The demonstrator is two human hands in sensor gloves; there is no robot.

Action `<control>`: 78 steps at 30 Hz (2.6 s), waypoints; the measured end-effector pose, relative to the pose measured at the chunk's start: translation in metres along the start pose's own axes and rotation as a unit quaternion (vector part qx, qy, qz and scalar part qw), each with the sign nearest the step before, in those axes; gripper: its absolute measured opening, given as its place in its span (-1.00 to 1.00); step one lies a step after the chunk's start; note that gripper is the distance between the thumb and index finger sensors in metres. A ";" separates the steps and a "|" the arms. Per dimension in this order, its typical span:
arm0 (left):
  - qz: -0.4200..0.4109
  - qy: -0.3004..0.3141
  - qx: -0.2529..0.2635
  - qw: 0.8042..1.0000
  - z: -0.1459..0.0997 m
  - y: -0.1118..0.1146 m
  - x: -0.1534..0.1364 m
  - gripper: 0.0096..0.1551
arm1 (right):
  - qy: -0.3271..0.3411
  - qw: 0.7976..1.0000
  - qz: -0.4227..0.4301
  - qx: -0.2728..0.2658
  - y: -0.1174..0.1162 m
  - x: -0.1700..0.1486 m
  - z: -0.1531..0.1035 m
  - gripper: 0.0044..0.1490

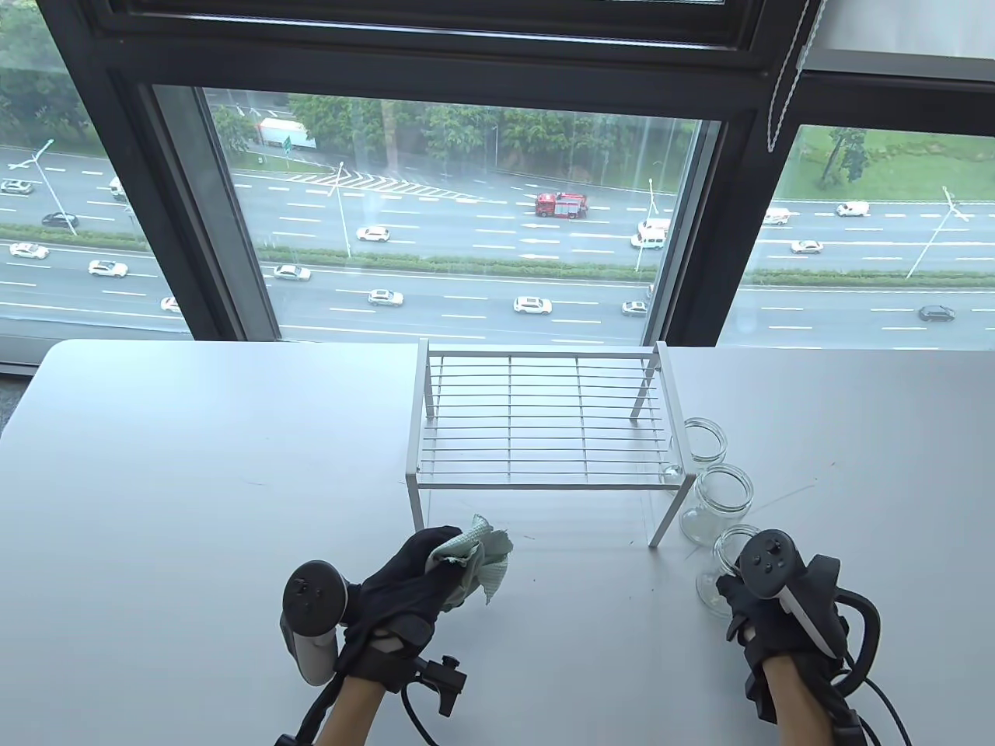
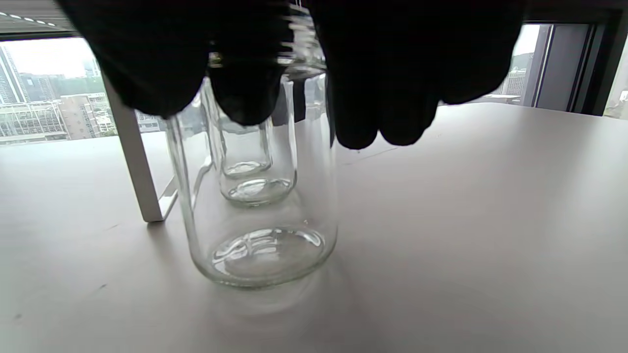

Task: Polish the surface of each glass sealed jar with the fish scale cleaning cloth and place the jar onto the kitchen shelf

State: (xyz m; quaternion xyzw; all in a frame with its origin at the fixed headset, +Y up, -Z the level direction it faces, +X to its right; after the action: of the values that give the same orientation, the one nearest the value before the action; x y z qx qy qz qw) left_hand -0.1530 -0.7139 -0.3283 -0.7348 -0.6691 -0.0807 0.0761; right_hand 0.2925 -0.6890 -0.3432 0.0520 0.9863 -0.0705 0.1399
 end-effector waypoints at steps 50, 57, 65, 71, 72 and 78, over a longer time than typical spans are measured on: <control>0.109 0.184 -0.144 0.966 -0.027 0.077 0.034 -0.28 | 0.250 0.888 0.384 -0.027 -0.014 0.110 -0.070 -0.25; -0.119 0.070 -0.113 0.984 -0.016 0.065 0.010 -0.29 | 0.316 0.775 0.528 0.145 -0.026 0.119 -0.060 -0.04; -0.315 -0.041 -0.216 0.923 -0.019 0.082 -0.006 -0.26 | 0.427 0.806 0.407 0.055 -0.006 0.120 -0.065 -0.18; -0.219 -0.002 -0.220 0.951 -0.018 0.076 0.000 -0.20 | 0.408 0.816 0.408 0.016 -0.009 0.118 -0.064 -0.29; -0.191 0.010 -0.213 0.958 -0.017 0.075 0.003 -0.20 | 0.401 0.822 0.403 0.015 -0.010 0.118 -0.063 -0.29; -0.002 0.096 -0.191 0.977 -0.019 0.074 0.019 -0.21 | 0.324 0.875 0.359 -0.017 -0.013 0.114 -0.064 -0.24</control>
State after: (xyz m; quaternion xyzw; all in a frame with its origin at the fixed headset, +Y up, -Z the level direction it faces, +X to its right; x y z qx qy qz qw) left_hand -0.0780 -0.7069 -0.3055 -0.7235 -0.6320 -0.2776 -0.0015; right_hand 0.1650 -0.6828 -0.3127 0.4200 0.8909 0.0218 -0.1714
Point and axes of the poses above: the tracker on the back of each hand, its own x axis roughly to the thumb side, its own z axis roughly from the wrist to the fingertips, y = z × x, the point moved 3 cm from there along z, roughly from the wrist to the fingertips, and after that the axes turned 4 degrees about x, right-handed, at the moved point
